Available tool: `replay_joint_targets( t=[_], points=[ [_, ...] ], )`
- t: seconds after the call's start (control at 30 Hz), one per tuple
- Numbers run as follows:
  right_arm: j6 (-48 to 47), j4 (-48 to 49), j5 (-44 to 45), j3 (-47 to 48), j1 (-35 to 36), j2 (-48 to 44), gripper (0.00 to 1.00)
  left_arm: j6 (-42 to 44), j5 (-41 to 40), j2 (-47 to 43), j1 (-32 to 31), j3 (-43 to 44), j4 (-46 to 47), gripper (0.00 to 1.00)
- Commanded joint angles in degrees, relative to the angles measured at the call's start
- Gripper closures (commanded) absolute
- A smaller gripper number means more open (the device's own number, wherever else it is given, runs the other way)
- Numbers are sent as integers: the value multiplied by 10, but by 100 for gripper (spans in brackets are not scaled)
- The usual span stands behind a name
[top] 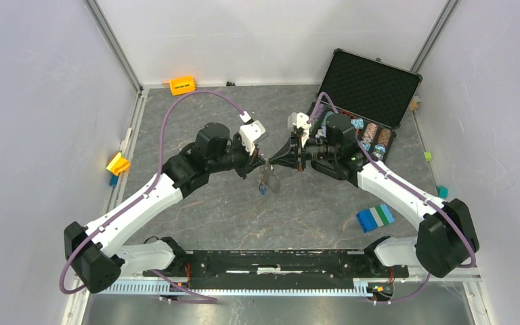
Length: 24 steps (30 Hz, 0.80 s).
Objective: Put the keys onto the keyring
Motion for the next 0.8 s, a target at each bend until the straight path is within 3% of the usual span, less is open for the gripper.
replay_joint_targets(
  t=[0.0, 0.77],
  points=[
    [-20, -9, 10, 28, 1, -24, 100, 13, -19, -17, -2, 4, 34, 98],
    [36, 18, 30, 41, 1, -5, 100, 11, -29, 6, -7, 10, 34, 98]
  ],
)
